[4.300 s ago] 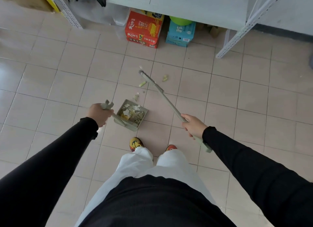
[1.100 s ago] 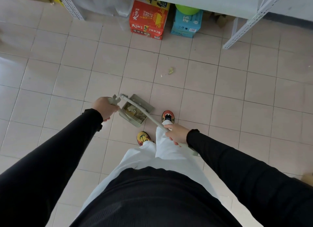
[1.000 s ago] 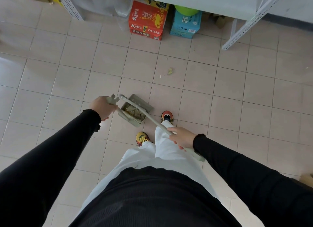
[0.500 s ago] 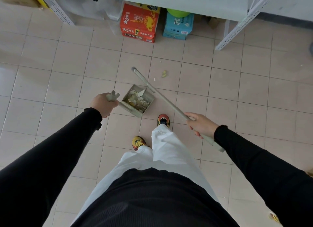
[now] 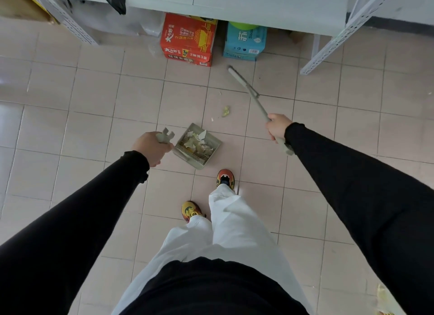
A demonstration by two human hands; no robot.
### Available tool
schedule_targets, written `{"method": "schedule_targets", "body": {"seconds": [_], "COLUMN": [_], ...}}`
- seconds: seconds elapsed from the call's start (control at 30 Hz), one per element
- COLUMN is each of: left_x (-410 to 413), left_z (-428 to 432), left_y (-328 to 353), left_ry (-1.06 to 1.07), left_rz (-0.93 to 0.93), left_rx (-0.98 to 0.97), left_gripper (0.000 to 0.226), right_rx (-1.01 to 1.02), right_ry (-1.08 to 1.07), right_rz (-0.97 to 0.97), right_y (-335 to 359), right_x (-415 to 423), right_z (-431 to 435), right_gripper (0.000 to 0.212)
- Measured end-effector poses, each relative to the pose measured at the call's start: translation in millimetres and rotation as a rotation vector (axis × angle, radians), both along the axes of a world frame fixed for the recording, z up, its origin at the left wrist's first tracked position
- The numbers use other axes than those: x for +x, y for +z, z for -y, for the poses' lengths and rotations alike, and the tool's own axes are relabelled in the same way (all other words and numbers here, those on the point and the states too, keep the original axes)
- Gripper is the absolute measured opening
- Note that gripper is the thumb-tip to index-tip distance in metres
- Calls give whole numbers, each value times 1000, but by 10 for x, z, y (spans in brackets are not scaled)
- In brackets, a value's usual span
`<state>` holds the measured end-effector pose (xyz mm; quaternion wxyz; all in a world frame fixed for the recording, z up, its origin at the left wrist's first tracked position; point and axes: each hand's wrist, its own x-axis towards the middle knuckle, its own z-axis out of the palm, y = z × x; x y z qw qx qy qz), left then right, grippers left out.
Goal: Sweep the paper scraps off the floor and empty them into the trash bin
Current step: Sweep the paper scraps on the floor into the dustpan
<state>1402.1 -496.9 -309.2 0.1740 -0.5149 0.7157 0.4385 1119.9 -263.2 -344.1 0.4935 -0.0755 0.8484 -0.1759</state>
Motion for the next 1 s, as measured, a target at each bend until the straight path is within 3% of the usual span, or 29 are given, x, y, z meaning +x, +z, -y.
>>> {"method": "schedule_targets", "body": {"seconds": [0.3, 0.67, 0.77, 0.9, 1.0], "left_x": [-55, 57, 118, 190, 210], "left_z": [31, -48, -75, -114, -155], "left_y": [-53, -11, 14, 51, 73], "left_ry": [0, -12, -17, -26, -29], "left_rz": [9, 29, 38, 53, 65], "left_rx": [-21, 6, 10, 29, 33], "left_gripper": [17, 23, 21, 23, 22], "right_rx": [114, 242, 216, 158, 127], "right_ry": [79, 632, 588, 310, 236], "right_rz": [29, -47, -20, 46, -3], "right_y": [-328, -17, 107, 164, 115], "right_x": [181, 635, 604, 629, 709], "right_z": [451, -592, -947, -1268, -1168], "right_gripper": [46, 59, 59, 57, 56]}}
